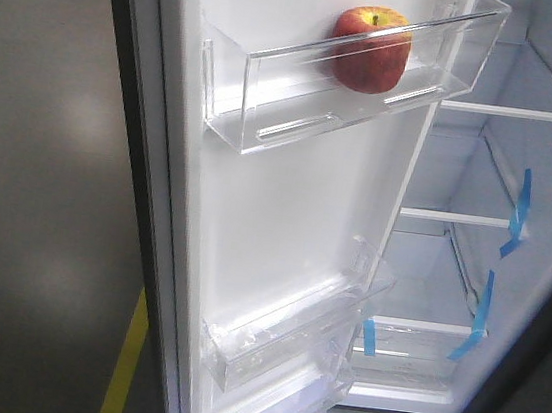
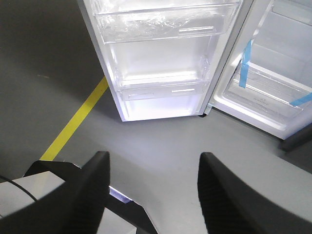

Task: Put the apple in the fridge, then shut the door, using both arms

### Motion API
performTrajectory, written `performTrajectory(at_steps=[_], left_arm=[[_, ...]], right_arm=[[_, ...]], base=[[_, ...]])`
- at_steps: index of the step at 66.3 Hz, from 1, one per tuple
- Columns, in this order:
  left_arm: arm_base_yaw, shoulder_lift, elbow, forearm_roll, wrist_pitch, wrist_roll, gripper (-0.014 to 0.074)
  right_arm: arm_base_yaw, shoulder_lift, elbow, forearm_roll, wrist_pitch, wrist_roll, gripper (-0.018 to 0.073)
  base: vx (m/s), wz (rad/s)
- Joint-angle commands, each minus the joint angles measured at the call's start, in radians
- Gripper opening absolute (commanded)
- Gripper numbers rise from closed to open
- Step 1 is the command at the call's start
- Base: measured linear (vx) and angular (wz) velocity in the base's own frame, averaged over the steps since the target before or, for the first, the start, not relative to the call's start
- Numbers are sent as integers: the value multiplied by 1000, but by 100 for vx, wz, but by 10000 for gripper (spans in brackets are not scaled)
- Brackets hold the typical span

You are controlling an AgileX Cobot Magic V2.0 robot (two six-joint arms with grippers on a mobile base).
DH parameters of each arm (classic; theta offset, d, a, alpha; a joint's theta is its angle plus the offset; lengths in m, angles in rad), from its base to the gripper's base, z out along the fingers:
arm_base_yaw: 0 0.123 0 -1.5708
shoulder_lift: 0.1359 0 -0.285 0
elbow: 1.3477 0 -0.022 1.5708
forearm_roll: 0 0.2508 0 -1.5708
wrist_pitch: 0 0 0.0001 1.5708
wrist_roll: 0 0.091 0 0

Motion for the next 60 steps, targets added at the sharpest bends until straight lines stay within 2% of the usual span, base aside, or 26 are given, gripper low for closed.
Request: performTrajectory(at_steps=[1, 22, 31, 40, 49, 60], left_arm=[[-6, 55, -69, -133, -100, 94, -6], [-6, 266, -227, -481, -119, 401, -6], [-6, 356, -286, -574, -120, 508, -6], [-6, 441, -357, -648, -117, 559, -6], [-9, 517, -426, -696, -106, 561, -6], [-45, 593, -509, -699, -87, 578, -6]], right_arm=[[-1, 14, -20, 2, 16, 0, 386], [-1, 14, -20, 2, 16, 0, 386], [-1, 14, -20, 2, 16, 0, 386], [-1, 14, -20, 2, 16, 0, 386], [-1, 14, -20, 2, 16, 0, 386], [-1, 14, -20, 2, 16, 0, 386]], base=[[0, 0], [0, 0], [0, 0], [0, 0], [0, 0], [0, 0]])
